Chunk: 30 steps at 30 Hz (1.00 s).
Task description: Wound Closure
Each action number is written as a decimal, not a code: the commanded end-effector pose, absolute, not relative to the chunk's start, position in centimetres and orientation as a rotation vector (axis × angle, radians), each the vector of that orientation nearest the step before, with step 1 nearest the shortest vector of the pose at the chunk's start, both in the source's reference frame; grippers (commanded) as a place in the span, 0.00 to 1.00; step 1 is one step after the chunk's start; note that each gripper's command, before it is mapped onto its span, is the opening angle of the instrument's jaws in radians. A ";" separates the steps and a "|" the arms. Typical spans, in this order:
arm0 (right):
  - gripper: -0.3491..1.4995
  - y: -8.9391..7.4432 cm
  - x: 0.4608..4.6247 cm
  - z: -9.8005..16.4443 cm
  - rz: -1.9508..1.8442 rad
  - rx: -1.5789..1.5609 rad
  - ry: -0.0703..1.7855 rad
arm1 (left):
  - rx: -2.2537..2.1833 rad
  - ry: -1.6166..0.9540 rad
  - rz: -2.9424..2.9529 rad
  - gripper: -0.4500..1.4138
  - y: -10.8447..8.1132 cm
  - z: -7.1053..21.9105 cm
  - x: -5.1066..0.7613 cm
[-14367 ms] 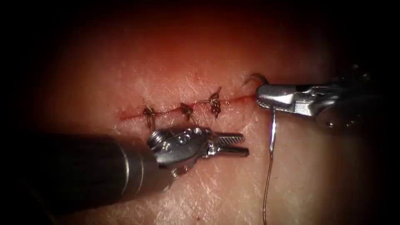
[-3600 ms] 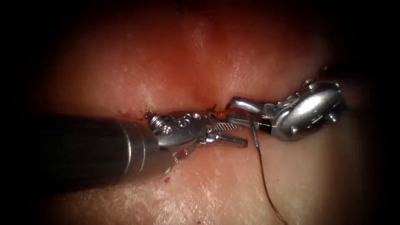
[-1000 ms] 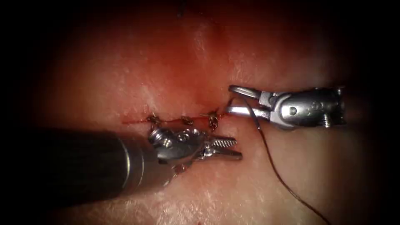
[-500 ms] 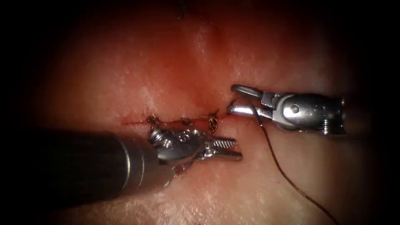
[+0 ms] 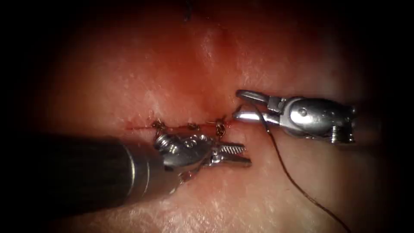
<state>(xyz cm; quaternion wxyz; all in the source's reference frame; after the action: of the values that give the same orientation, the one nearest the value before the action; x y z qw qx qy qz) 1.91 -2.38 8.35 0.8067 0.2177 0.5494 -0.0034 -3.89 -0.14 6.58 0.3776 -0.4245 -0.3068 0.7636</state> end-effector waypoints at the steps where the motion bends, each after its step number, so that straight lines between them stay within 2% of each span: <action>1: 0.00 -2.4 1.96 8.4 0.007 0.477 1.170 | -1.085 -0.788 1.952 0.34 -0.2 6.6 -3.95; 30: 0.00 -2.6 2.01 8.5 0.043 0.645 1.100 | -1.089 -0.787 1.958 0.34 -0.2 6.6 -3.96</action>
<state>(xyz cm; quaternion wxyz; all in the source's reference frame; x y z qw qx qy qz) 1.94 -2.56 8.46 0.8048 0.2937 0.5151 0.0266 -3.91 -0.15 6.57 0.3745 -0.4247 -0.3066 0.7651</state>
